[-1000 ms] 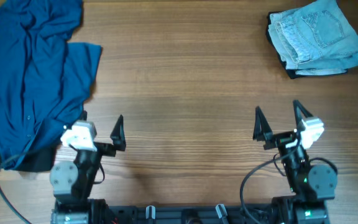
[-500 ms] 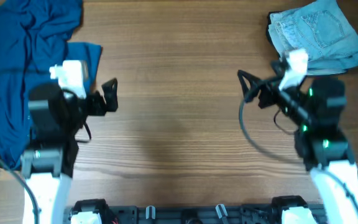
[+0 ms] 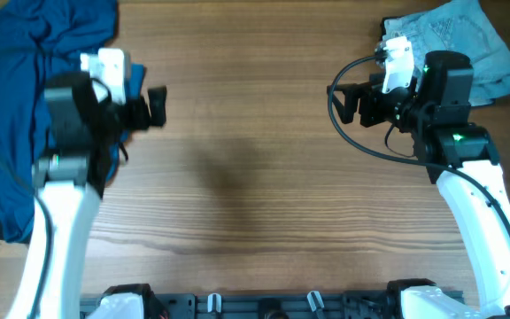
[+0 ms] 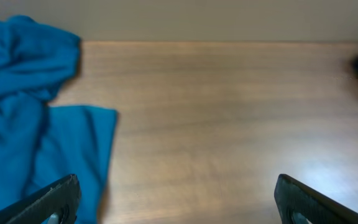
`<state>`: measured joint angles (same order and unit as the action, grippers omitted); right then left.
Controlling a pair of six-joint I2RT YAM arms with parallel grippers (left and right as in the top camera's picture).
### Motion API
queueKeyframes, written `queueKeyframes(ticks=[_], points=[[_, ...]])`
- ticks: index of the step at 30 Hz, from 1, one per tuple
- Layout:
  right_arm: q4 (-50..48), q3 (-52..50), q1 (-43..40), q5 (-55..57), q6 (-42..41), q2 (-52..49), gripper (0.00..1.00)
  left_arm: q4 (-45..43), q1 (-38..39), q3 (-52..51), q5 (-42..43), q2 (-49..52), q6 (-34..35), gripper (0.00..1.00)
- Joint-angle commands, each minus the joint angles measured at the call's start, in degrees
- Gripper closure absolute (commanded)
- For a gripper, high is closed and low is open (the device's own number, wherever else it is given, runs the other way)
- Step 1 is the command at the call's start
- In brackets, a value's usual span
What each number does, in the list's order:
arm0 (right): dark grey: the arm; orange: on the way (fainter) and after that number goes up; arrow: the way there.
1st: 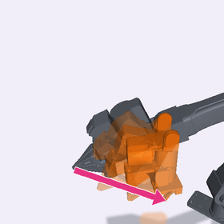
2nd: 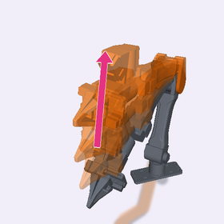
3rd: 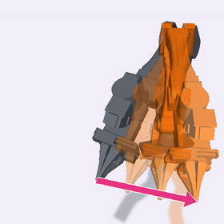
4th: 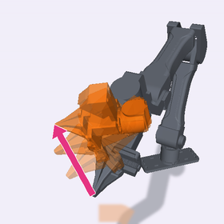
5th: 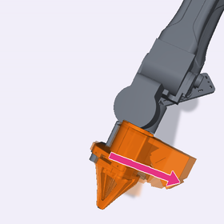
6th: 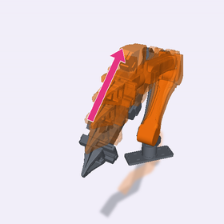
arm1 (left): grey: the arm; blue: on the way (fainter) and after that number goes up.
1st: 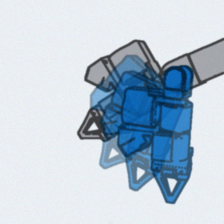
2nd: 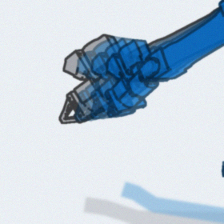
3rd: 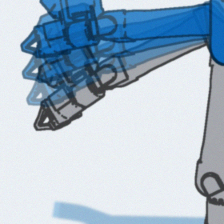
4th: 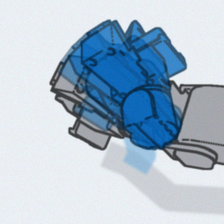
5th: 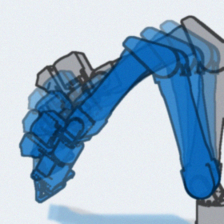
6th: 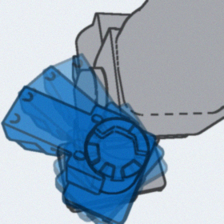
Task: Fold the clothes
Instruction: 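Reach the left gripper to the teal shirt and grasp its edge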
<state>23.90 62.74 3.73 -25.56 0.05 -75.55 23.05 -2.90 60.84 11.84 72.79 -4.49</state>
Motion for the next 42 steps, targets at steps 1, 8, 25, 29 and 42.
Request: queueKeyframes(ticks=[1, 8, 25, 29, 42], points=[[-0.2, 1.42, 0.24, -0.83, -0.02, -0.76, 0.0, 1.73, -1.03, 10.6, -6.78, 14.12, -0.85, 0.0], [1.53, 1.27, 0.24, 0.42, -0.07, -0.83, 0.0, 3.34, -1.03, 20.59, -19.5, 30.16, -0.98, 0.01], [3.82, 1.27, 0.24, 2.82, -0.22, -5.64, 0.0, 6.23, -0.96, 20.59, -23.96, 42.62, -9.18, 0.29], [3.87, 1.25, 0.24, 2.82, -0.24, -5.73, 0.0, 6.64, -0.96, 20.59, -26.29, 44.11, -9.53, 0.3], [3.85, 1.25, 0.24, 2.82, -0.24, -5.73, 0.01, 9.42, -0.68, 20.55, -26.71, 47.84, -10.34, 0.36]])
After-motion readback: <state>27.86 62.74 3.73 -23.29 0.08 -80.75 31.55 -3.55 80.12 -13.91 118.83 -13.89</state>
